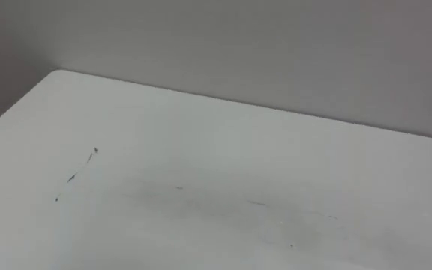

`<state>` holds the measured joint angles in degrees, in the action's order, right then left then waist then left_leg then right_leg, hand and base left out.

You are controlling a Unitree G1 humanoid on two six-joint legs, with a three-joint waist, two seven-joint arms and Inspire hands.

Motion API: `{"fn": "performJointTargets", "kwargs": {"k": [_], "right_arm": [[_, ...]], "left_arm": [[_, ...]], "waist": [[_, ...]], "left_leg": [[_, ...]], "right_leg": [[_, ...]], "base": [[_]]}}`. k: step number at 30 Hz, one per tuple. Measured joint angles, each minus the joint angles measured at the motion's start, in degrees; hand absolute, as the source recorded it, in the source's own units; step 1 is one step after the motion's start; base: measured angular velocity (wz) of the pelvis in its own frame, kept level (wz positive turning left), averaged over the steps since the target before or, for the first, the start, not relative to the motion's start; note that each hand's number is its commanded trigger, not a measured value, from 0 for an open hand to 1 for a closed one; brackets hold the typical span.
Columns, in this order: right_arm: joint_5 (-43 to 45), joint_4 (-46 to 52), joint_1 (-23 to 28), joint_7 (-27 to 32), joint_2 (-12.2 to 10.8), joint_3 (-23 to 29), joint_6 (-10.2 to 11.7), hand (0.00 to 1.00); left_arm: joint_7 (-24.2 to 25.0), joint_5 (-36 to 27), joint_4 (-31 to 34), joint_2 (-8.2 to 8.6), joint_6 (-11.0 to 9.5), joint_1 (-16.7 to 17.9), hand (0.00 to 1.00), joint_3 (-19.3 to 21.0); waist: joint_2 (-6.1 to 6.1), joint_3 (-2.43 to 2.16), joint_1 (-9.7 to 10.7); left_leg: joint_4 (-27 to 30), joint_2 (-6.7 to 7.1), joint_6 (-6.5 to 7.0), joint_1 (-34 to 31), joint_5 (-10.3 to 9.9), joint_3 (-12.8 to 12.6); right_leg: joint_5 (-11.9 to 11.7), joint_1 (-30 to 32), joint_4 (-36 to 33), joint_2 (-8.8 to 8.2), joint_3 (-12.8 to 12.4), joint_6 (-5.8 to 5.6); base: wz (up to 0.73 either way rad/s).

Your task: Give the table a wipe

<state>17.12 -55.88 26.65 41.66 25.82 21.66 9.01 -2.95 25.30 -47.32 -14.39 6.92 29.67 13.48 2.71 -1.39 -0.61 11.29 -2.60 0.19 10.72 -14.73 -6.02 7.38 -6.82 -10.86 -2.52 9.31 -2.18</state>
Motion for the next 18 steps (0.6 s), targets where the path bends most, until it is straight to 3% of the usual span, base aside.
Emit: {"fn": "performJointTargets", "kwargs": {"k": [4, 7, 9, 12, 16, 18], "right_arm": [[0.41, 1.82, 0.11, -0.03, -1.04, 0.45, -0.44, 1.00], [3.72, 4.44, 0.18, 0.72, -1.27, 0.18, -2.80, 1.00], [6.02, 7.81, 0.35, 1.64, -2.45, -0.23, -5.62, 1.00], [11.24, 12.68, 0.32, 3.39, -3.65, -0.74, -7.96, 1.00], [18.14, 17.63, -1.59, 4.26, -5.59, -4.38, -9.02, 1.00], [22.50, 21.31, -2.55, 4.68, -6.43, -8.22, -9.10, 1.00]], "left_arm": [[0.12, 0.00, 0.00, 0.02, -0.99, -0.14, 0.00, -0.34], [0.16, 0.24, -0.11, 0.14, -0.99, -0.20, 0.00, -2.11], [0.22, -0.26, -0.67, 0.21, -0.98, -0.36, 0.00, -4.32], [0.31, -0.84, -2.41, 0.98, -0.97, -1.33, 0.00, -6.77], [0.39, -0.86, -4.39, 1.62, -0.96, -2.33, 0.00, -8.34], [0.59, -0.91, -4.49, 1.84, -0.97, -2.90, 0.00, -10.36]], "waist": [[-0.22, -0.10, 1.01], [-0.48, -0.08, 0.89], [-0.80, -0.06, 0.52], [-1.65, 0.13, -0.06], [-2.42, 0.48, -1.32], [-2.77, 0.80, -1.46]], "left_leg": [[0.34, -0.78, -0.46, 0.23, -0.57, -0.93], [0.02, -0.91, -0.57, 1.07, -0.54, -1.72], [0.02, -1.00, -0.58, 1.37, -0.58, -1.80], [-0.10, -1.04, -0.81, 1.59, -0.84, -1.92], [-0.65, -1.07, -0.80, 2.07, -0.90, -1.45], [-0.64, -0.72, -0.70, 1.76, -0.94, 0.22]], "right_leg": [[-0.41, 0.11, 0.15, 0.79, -0.49, 0.55], [-0.50, -0.26, 0.23, 1.05, -0.81, 0.70], [-0.64, -0.43, 0.24, 1.09, -0.70, 0.86], [-0.97, -0.12, 0.24, 1.45, -0.85, 1.08], [-1.65, 0.49, 0.28, 2.40, -1.29, 1.89], [-1.65, 0.88, 0.26, 2.72, -1.32, 2.04]], "base": [[-0.20], [-0.12], [-0.09], [-0.18], [-0.37], [-0.09]]}}
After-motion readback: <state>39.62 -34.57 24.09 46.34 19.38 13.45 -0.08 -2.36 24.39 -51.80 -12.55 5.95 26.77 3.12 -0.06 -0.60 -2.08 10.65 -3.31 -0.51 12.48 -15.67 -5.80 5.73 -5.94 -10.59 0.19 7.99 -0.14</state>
